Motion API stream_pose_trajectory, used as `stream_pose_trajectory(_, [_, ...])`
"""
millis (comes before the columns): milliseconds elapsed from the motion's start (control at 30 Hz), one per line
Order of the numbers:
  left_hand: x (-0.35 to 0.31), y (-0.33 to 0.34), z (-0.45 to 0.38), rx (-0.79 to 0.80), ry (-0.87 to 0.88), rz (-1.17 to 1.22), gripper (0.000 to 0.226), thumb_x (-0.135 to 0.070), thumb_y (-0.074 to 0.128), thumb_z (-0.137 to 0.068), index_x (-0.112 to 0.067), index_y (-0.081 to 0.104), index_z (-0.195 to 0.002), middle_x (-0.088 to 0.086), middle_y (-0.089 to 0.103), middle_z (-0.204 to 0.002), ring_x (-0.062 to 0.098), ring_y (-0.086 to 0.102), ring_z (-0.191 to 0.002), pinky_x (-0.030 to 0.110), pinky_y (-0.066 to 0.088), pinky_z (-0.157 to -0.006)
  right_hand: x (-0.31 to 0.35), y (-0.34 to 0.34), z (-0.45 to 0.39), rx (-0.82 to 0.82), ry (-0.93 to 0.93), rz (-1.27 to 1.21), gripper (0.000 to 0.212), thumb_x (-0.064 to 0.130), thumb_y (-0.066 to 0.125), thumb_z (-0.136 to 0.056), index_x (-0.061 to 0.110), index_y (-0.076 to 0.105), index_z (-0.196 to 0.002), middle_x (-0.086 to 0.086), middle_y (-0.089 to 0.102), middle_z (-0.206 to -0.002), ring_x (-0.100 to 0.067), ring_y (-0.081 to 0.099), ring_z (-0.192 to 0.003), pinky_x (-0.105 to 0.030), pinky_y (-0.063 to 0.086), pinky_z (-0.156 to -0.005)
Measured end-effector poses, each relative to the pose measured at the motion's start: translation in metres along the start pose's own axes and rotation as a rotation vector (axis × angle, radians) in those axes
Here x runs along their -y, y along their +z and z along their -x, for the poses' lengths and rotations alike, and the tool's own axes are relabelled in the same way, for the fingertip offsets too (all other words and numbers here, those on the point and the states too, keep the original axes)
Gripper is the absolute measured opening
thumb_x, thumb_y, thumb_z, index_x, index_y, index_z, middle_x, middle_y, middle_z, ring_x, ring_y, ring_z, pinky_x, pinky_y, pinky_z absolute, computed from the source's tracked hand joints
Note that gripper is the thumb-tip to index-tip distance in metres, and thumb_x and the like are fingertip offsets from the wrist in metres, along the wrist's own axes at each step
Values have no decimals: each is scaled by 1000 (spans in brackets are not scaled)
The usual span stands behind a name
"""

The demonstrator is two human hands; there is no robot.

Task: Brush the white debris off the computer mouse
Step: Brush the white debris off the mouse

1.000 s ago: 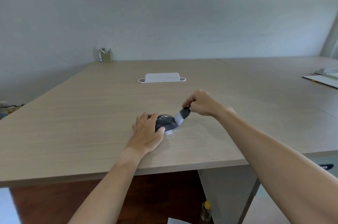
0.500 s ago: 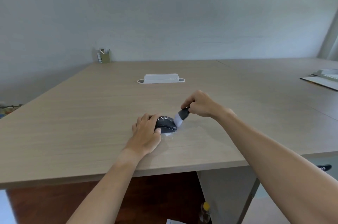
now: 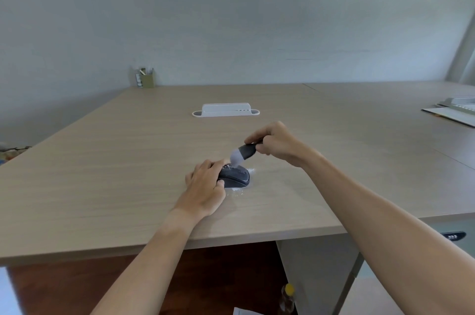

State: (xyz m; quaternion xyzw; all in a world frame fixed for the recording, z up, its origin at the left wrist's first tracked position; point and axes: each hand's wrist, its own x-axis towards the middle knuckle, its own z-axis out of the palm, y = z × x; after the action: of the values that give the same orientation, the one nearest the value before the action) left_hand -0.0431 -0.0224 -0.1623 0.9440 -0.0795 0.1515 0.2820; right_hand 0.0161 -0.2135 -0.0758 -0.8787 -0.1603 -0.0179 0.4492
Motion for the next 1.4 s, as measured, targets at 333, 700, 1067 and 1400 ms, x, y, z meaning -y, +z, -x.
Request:
stream_pose_trajectory(333, [-8,-2,3,-60,-83,-33,68,-61,49,-74,-32,42,-136,-3,40,-131,19,31,-130,33,19,-105,-2,3,-3,-90,-29,218,46,-8,40,-74,7,77,-96,-8,74,-104,-20,60,-106,-24,44,-83])
stream_pose_trajectory(700, [-17,8,-3,-223,-132,-182,73,-80,59,-55,-21,58,-98,-3,48,-103,23,51,-105,34,34,-87,1,5,-9,-68,-19,312,45,-8,39,-74,6,77,-96,-11,73,-107,-24,60,-110,-26,47,-84])
stream_pose_trajectory(1067, [-9,6,-3,-165,-133,36,62,-67,65,-58,-28,61,-106,-8,47,-108,16,48,-113,27,31,-91,-1,14,-14,-57,7,329,44,-6,41,-74,8,76,-95,-14,71,-109,-26,60,-106,-28,48,-82])
stream_pose_trajectory(1400, [-7,2,-2,-132,-114,123,59,-53,63,-63,-27,60,-115,-8,48,-112,15,48,-117,28,30,-99,-1,17,-7,-21,3,272,45,-9,40,-74,6,76,-97,-9,73,-102,-23,61,-103,-23,46,-78])
